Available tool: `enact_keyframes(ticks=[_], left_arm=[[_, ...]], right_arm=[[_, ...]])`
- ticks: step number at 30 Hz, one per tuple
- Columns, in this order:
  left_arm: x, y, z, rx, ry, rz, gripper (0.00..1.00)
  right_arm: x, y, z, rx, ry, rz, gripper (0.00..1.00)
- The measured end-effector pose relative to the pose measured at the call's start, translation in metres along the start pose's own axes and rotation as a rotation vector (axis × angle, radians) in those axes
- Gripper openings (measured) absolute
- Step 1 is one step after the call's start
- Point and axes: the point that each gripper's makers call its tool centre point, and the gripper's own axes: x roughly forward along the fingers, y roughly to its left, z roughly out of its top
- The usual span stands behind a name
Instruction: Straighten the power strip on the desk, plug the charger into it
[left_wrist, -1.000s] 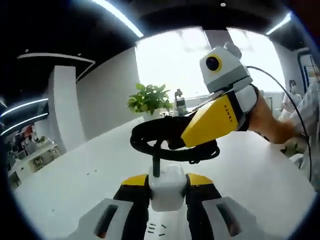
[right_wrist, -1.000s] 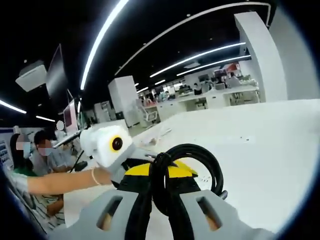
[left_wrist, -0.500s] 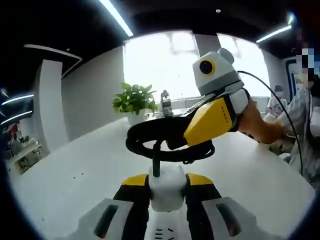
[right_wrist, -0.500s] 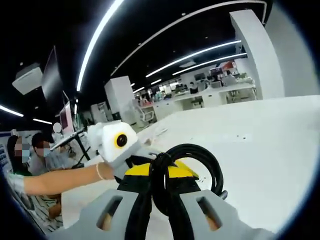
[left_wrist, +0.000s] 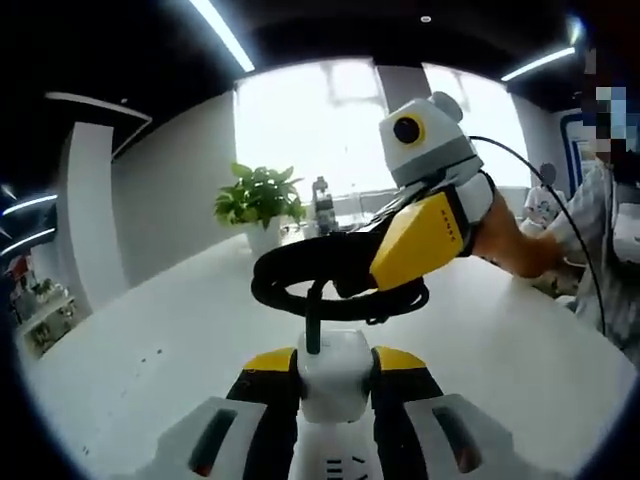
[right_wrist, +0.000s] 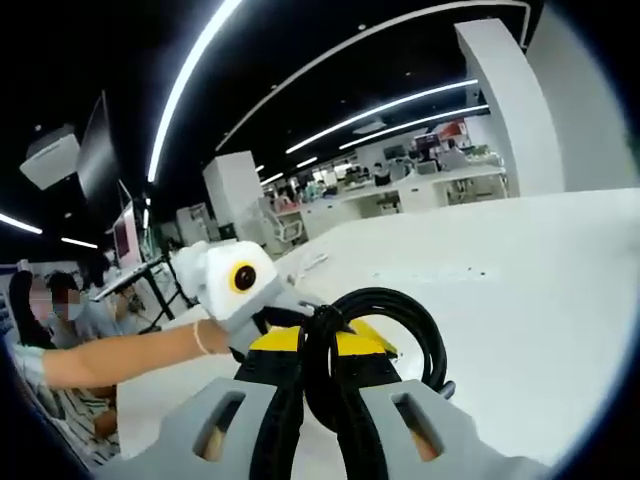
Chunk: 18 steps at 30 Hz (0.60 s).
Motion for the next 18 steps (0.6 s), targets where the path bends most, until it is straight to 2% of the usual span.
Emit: enact_keyframes(ticks=[13, 15, 16, 18], left_arm=[[0.002, -0.003, -0.004, 0.03, 0.008, -0.029, 0.26], [0.005, -0.001, -0.014, 0.075, 0.065, -0.013, 0.26], [0.004, 0.002, -0.011, 0.05, 0.043, -0.023, 0.26], [0.005, 0.005, -0.01, 0.06, 0.04, -0.023, 0.25]], right_arm=[[0.002, -0.001, -0.005, -0.002, 0.003, -0.005, 0.07], [0.004, -0.003, -0.013, -0.023, 0.036, -0.022, 0.07], [0.002, -0.003, -0.012, -0.016, 0.01, -0.015, 0.07], [0.0, -0.003, -0.011, -0.002, 0.006, -0.012, 0.07]])
